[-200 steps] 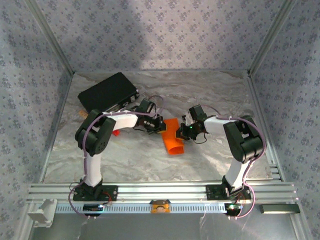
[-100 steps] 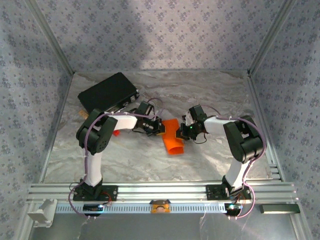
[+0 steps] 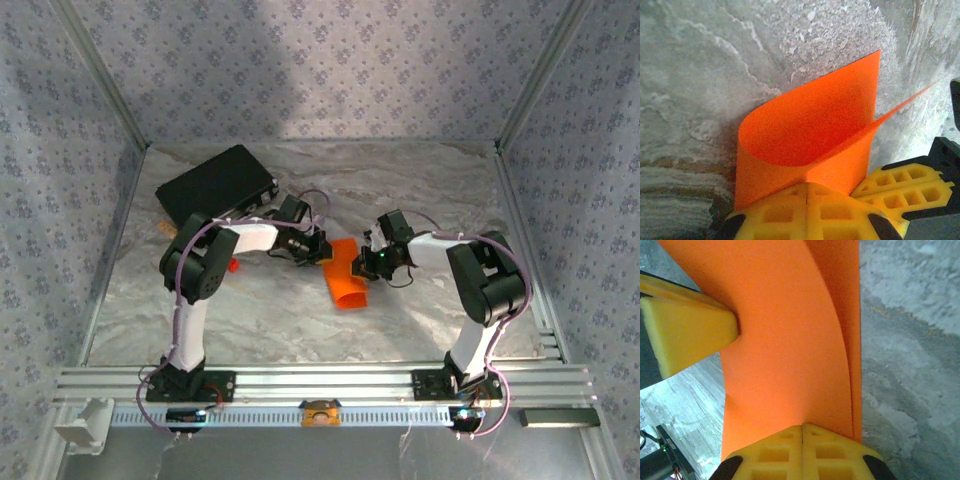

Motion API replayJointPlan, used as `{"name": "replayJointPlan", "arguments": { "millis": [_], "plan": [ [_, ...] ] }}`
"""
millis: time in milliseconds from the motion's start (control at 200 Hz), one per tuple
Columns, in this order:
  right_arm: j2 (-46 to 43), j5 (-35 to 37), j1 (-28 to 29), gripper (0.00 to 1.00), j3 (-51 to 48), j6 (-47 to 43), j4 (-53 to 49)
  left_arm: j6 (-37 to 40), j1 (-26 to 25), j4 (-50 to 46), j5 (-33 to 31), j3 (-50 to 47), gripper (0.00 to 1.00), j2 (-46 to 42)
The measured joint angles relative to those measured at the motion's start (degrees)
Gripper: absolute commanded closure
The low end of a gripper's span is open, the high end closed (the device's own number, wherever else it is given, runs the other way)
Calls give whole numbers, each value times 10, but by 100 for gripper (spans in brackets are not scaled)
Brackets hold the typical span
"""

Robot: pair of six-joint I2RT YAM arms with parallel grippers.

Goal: Fold a paper plane with a square sheet of paper (pick it up from the middle)
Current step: First fold the square sheet of paper in half at the center of the table.

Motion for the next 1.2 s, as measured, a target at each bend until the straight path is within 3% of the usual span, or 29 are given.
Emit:
{"name": "replayJointPlan", "arguments": {
  "millis": [1199],
  "plan": [
    [0, 9, 0, 100, 0, 0, 10, -9, 21, -63, -17, 83, 100, 40]
  ]
}}
